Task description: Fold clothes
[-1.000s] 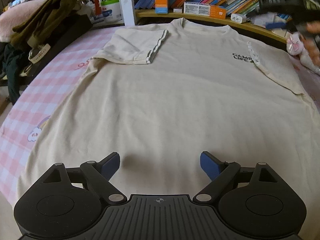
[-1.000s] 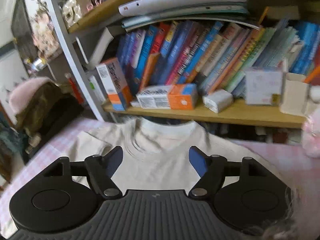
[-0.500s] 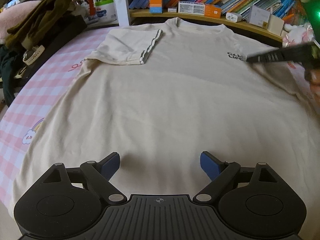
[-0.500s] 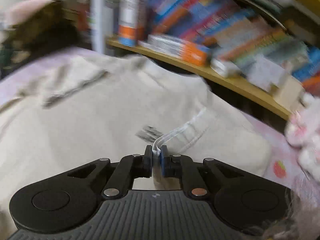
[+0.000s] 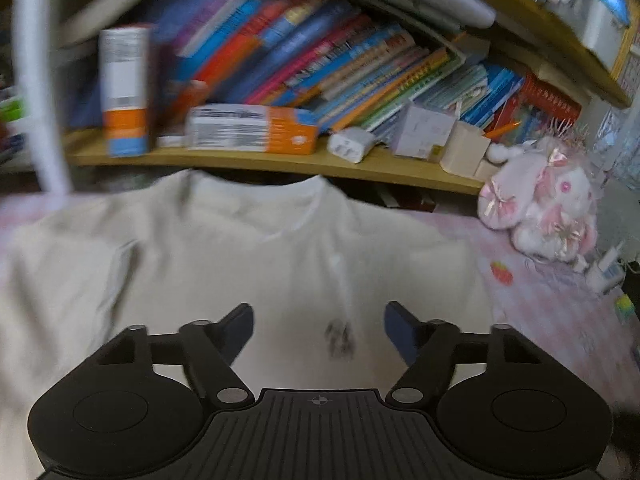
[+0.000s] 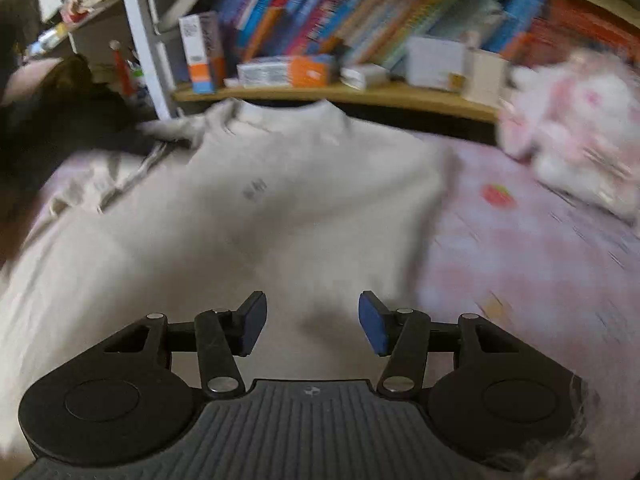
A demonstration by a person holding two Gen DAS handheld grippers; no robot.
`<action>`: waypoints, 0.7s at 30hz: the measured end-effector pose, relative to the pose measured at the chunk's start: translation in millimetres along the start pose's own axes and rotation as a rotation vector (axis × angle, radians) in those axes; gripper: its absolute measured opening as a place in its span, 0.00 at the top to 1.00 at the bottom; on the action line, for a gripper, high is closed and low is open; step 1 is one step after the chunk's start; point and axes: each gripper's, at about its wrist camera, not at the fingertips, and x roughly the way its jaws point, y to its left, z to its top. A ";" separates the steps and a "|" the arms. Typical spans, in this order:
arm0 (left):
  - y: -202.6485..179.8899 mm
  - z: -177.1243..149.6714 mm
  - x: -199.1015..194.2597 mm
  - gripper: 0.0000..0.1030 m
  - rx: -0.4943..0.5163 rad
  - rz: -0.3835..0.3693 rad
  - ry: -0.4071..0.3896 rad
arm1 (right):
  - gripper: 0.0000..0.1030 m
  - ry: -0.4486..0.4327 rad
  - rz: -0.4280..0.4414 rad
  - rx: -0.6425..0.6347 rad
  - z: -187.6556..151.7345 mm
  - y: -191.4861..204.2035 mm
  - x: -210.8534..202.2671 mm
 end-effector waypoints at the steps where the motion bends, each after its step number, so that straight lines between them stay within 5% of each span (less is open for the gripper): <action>1: -2.9 5.0 14.5 0.37 0.002 -0.002 0.017 | 0.52 0.010 -0.015 0.006 -8.8 -0.9 -6.8; 6: -9.8 14.0 72.0 0.62 -0.031 0.012 0.094 | 0.51 0.059 -0.089 0.036 -51.8 -5.4 -39.6; 8: -9.1 13.0 77.0 0.64 -0.054 0.013 0.073 | 0.51 0.075 -0.093 0.057 -62.5 -4.9 -43.7; 9: -9.6 12.9 78.3 0.71 -0.064 0.009 0.070 | 0.51 0.079 -0.094 0.061 -66.9 -4.1 -45.2; 10: -10.7 13.3 78.3 0.94 -0.062 0.009 0.063 | 0.52 0.074 -0.098 0.052 -69.0 -3.1 -46.4; 11: -12.6 14.4 76.5 1.00 -0.046 0.014 0.050 | 0.52 0.068 -0.101 0.042 -71.1 -2.2 -47.5; 16: -21.4 18.3 51.5 1.00 0.022 0.110 -0.130 | 0.51 0.042 -0.096 0.015 -76.2 -0.4 -52.7; 21: -11.8 18.1 79.3 0.89 0.024 0.151 0.026 | 0.51 0.021 -0.077 0.001 -78.3 -2.4 -53.9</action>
